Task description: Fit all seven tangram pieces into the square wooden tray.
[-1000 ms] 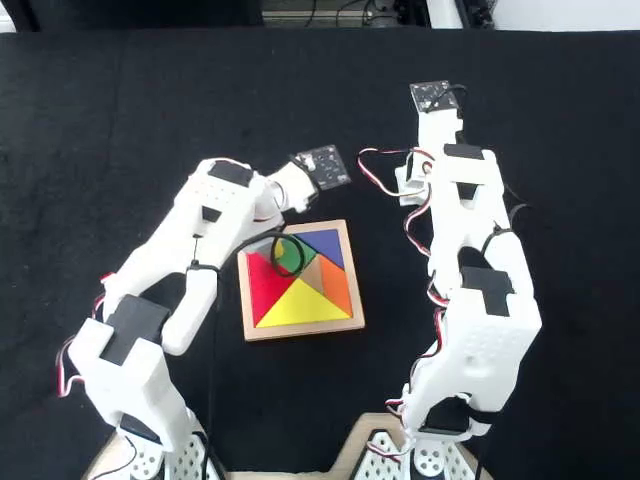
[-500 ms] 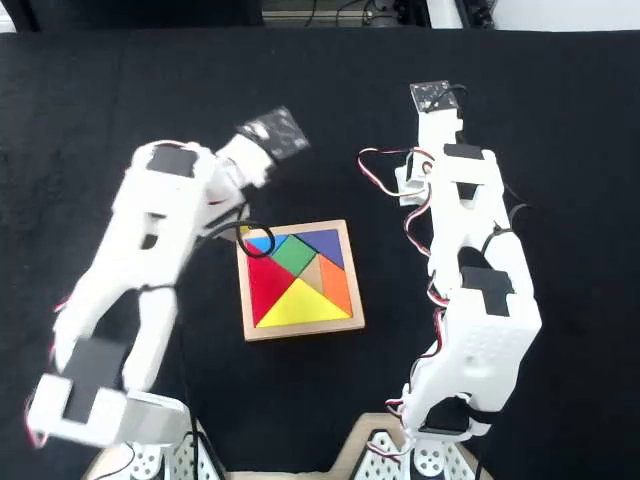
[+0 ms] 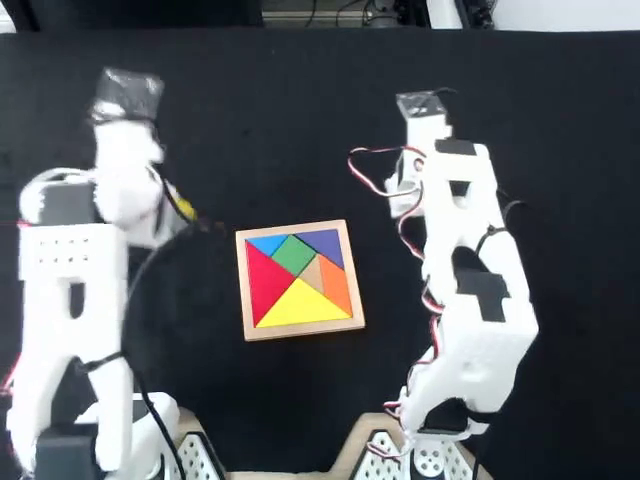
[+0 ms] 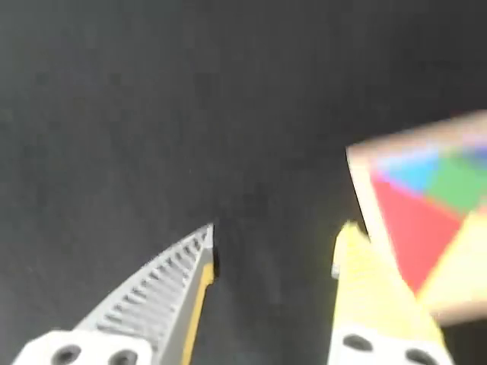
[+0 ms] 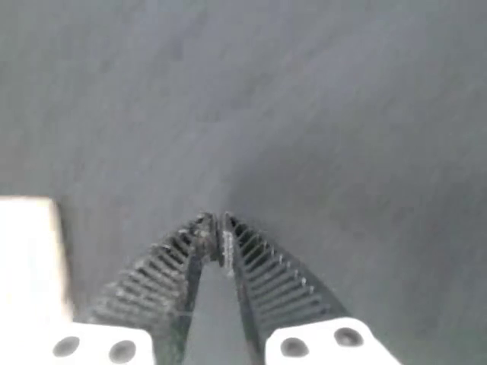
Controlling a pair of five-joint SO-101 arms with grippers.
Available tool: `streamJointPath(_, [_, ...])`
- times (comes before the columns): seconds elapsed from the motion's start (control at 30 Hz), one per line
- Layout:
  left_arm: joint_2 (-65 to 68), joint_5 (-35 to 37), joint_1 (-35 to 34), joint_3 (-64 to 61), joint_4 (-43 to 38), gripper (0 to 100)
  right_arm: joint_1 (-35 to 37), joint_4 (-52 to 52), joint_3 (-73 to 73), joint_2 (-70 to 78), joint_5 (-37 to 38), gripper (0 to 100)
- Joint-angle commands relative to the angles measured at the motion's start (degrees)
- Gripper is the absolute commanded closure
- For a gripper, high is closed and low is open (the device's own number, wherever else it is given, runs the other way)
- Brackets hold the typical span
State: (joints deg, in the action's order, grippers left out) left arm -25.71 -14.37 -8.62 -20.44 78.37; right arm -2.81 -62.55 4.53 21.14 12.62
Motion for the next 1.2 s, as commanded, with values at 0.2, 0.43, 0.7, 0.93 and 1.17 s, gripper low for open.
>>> streamJointPath(0.2, [-25.0, 1.0, -11.6, -33.6, -12.4, 74, 5.7, -21.0, 7.2, -28.4, 10.8, 98.8])
streamJointPath(0.43, [-31.9, 0.6, -20.4, -49.4, -20.2, 74, 21.5, -18.0, 31.3, -40.3, 12.4, 98.8])
streamJointPath(0.7, [-28.1, 1.1, -31.1, -50.9, -20.0, 74, 44.1, -11.9, 37.1, -41.3, 15.5, 98.8])
streamJointPath(0.93, [-28.4, -2.2, -35.8, -53.6, -20.3, 74, 48.6, -5.8, 36.8, -33.7, 14.7, 98.8])
streamJointPath(1.17, [-28.4, -2.3, -35.7, -53.6, -20.4, 74, 50.4, -3.6, 36.4, -21.4, 13.5, 98.8])
